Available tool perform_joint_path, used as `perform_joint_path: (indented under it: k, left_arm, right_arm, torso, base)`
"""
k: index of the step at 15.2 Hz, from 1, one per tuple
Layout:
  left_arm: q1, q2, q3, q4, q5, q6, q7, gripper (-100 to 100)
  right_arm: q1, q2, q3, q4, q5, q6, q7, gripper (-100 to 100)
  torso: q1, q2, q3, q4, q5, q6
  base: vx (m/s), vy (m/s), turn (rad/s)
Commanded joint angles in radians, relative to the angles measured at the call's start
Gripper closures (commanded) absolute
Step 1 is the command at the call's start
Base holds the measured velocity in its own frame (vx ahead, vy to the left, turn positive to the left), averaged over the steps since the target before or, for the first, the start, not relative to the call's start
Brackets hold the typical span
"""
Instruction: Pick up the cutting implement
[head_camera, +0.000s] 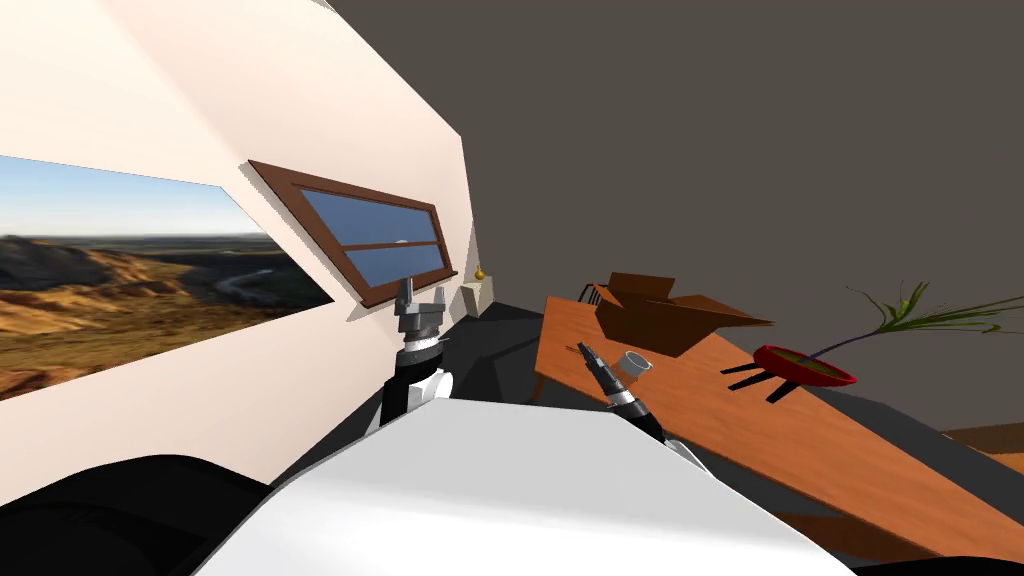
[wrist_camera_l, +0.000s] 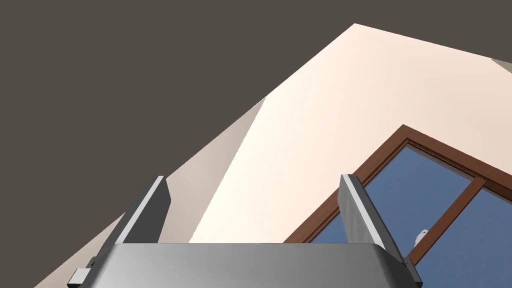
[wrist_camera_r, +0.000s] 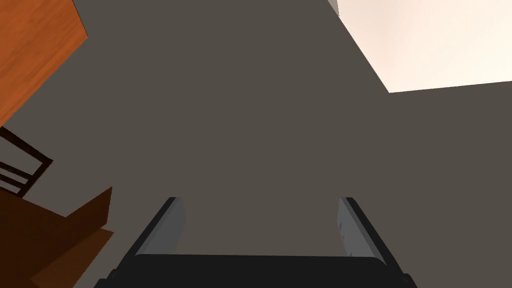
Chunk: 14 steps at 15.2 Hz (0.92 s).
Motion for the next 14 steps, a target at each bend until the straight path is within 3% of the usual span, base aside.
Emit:
perform_joint_path:
  k: [1,2,3,5,8,12,14]
  left_arm:
    - [0.000,0.000,0.000,0.000,0.000,0.000,0.000,0]
    - [0.000,0.000,0.000,0.000,0.000,0.000,0.000,0]
    - [0.000,0.000,0.000,0.000,0.000,0.000,0.000,0]
    - [0.000,0.000,0.000,0.000,0.000,0.000,0.000,0]
    - [0.000,0.000,0.000,0.000,0.000,0.000,0.000,0]
    - [0.000,0.000,0.000,0.000,0.000,0.000,0.000,0]
    - [0.000,0.000,0.000,0.000,0.000,0.000,0.000,0]
  right_arm:
    - [-0.003,-0.012,0.001,0.048,0.003,-0.009,0.007,-100]
    - [-0.003,-0.012,0.001,0.048,0.003,-0.009,0.007,-100]
    - [0.008,-0.042,0.011,0.081,0.017,-0.009,0.026,-100]
    - [0.008,-0.042,0.011,0.110,0.017,-0.009,0.026,-100]
    - [0.029,-0.101,0.032,0.206,0.044,-0.009,0.065,-100]
    - [0.040,-0.129,0.043,0.291,0.059,-0.009,0.085,-100]
    - [0.040,-0.129,0.043,0.304,0.059,-0.009,0.085,-100]
  torso:
    - [0.000,0.000,0.000,0.000,0.000,0.000]
    - [0.000,0.000,0.000,0.000,0.000,0.001]
    - [0.000,0.000,0.000,0.000,0.000,0.001]
    - [0.000,0.000,0.000,0.000,0.000,0.000]
    - [0.000,0.000,0.000,0.000,0.000,0.000]
    - [0.000,-0.001,0.000,0.000,0.000,-0.001]
    - [-0.001,-0.001,0.000,0.000,0.000,0.001]
  base:
    - [-0.007,0.000,0.083]
    - [-0.003,0.000,-0.046]
    - [-0.007,0.014,0.277]
    - [-0.006,0.006,0.252]
    - [-0.006,0.010,0.349]
    - [-0.002,0.005,0.300]
    - [0.001,-0.002,0.038]
